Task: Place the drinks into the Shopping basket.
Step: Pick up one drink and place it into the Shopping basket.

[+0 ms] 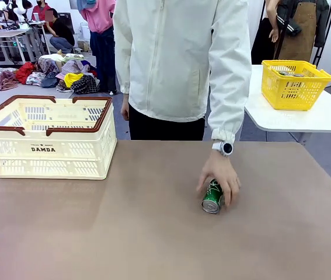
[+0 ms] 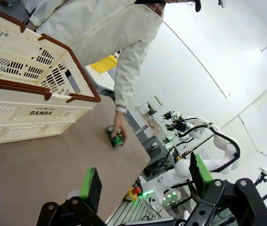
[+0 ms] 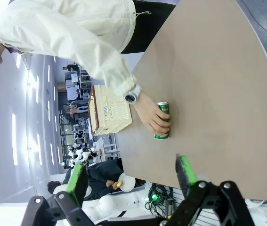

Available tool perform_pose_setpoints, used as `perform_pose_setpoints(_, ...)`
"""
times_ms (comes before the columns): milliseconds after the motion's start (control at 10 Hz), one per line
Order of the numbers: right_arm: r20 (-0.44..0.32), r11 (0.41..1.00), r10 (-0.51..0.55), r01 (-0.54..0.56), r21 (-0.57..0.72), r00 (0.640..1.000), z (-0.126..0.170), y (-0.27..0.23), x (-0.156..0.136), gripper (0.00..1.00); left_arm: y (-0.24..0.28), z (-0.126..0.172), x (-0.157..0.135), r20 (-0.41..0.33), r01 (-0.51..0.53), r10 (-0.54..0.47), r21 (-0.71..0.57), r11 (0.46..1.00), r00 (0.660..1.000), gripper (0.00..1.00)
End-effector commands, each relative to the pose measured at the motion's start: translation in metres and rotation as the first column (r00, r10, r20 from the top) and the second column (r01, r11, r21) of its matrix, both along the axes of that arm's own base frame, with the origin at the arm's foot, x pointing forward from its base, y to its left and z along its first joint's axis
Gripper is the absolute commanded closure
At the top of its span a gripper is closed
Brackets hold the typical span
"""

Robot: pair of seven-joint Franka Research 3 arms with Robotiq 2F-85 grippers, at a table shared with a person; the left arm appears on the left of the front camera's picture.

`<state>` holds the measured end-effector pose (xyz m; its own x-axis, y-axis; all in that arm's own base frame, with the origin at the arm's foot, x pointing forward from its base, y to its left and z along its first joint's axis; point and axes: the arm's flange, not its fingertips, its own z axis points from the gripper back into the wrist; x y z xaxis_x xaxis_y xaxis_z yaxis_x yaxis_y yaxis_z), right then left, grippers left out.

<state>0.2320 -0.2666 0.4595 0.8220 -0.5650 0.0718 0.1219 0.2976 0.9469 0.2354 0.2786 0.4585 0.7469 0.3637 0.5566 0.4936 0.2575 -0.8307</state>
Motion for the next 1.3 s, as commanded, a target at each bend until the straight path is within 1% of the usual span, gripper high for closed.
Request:
perform_pose_setpoints(0,0.018,1.0,-0.003,0.003,0.017,1.0,0.003,-0.002,0.002,0.0,0.003,0.001,-0.001,0.027,0.003,-0.002,-0.009,1.0,1.0,0.0)
perform_pose_setpoints(700,0.018,1.0,-0.003,0.003,0.017,1.0,0.003,-0.002,0.002,0.0,0.003,0.001,-0.001,0.027,0.003,-0.002,-0.009,1.0,1.0,0.0)
perform_pose_setpoints(800,0.0,1.0,0.0,0.0,0.0,1.0,0.0,0.0,0.0,0.0,0.003,0.001,-0.001,0.027,0.003,-0.002,-0.009,1.0,1.0,0.0)
perform_pose_setpoints(900,0.01,0.996,0.072,-0.071,-0.045,0.997,0.012,0.013,0.009,0.0,0.003,0.001,-0.001,0.027,0.003,-0.002,-0.009,1.0,1.0,0.0)
perform_pose_setpoints(1000,-0.002,0.995,0.082,-0.082,-0.057,0.997,0.019,0.018,0.018,0.0,0.003,0.001,-0.001,0.027,0.003,-0.002,-0.009,1.0,1.0,0.0)
perform_pose_setpoints(1100,-0.062,0.999,0.029,-0.031,-0.033,0.998,0.02,0.021,0.025,0.0,0.003,0.001,-0.001,0.027,0.003,-0.002,-0.009,1.0,1.0,0.0)
perform_pose_setpoints(1200,-0.002,0.998,0.047,-0.047,-0.029,0.999,0.008,0.013,0.011,0.0,0.003,0.001,-0.001,0.027,0.003,-0.002,-0.009,1.0,1.0,0.0)
